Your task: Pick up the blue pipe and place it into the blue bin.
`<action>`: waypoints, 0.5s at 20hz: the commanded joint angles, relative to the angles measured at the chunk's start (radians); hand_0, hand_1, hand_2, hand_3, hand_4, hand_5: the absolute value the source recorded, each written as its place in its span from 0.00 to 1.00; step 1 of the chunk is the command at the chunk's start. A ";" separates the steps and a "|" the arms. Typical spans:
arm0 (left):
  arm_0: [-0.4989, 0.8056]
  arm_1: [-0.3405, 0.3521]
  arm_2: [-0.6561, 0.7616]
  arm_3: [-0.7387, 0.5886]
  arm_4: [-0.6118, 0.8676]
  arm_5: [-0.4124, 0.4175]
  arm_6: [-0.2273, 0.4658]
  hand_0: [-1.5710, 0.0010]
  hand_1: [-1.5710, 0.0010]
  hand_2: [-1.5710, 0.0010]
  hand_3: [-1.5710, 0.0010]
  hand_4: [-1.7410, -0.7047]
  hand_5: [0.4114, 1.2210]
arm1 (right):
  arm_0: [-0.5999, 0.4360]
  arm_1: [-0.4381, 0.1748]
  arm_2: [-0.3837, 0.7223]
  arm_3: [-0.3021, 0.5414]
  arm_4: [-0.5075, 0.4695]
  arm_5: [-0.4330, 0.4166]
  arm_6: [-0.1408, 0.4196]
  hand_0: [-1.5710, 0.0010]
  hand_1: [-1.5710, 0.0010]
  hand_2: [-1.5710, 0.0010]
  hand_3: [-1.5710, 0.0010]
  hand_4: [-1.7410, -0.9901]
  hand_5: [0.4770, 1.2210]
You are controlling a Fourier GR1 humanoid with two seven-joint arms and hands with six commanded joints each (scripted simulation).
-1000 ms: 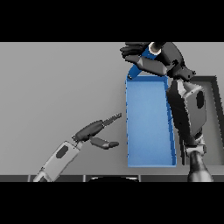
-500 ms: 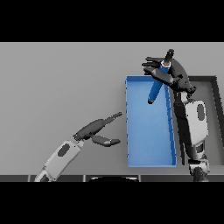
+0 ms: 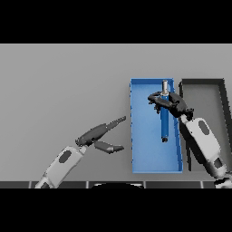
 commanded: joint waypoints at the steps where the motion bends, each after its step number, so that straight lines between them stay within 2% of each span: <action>1: 0.002 0.001 -0.001 0.004 -0.005 0.001 0.005 1.00 1.00 1.00 1.00 0.83 0.05 | -0.016 -0.049 0.065 0.013 -0.082 -0.042 0.000 0.17 0.26 0.29 0.43 0.32 0.90; 3: -0.005 0.000 0.001 0.006 -0.007 0.004 0.012 1.00 1.00 1.00 1.00 0.83 0.05 | -0.057 -0.114 0.196 0.042 -0.212 -0.092 0.000 0.47 0.52 0.55 0.63 0.46 0.94; 5: 0.007 0.003 -0.003 -0.001 -0.002 -0.001 0.007 1.00 1.00 1.00 1.00 0.82 0.05 | -0.093 -0.155 0.276 0.030 -0.260 -0.075 0.000 0.66 0.70 0.71 0.77 0.61 0.89; 6: 0.009 0.001 -0.003 0.010 -0.005 0.000 0.011 1.00 1.00 1.00 1.00 0.82 0.05 | -0.113 -0.163 0.321 0.036 -0.264 -0.067 0.000 0.73 0.76 0.77 0.81 0.66 0.81; 8: -0.004 0.000 0.004 0.003 -0.001 0.005 0.016 1.00 1.00 1.00 1.00 0.82 0.05 | -0.131 -0.191 0.369 0.039 -0.211 -0.050 0.000 0.83 0.84 0.85 0.88 0.75 0.67; 10: 0.002 -0.001 -0.003 -0.003 -0.004 0.004 0.011 1.00 1.00 1.00 1.00 0.82 0.05 | -0.144 -0.188 0.398 0.052 -0.170 -0.041 0.000 0.89 0.90 0.90 0.92 0.79 0.55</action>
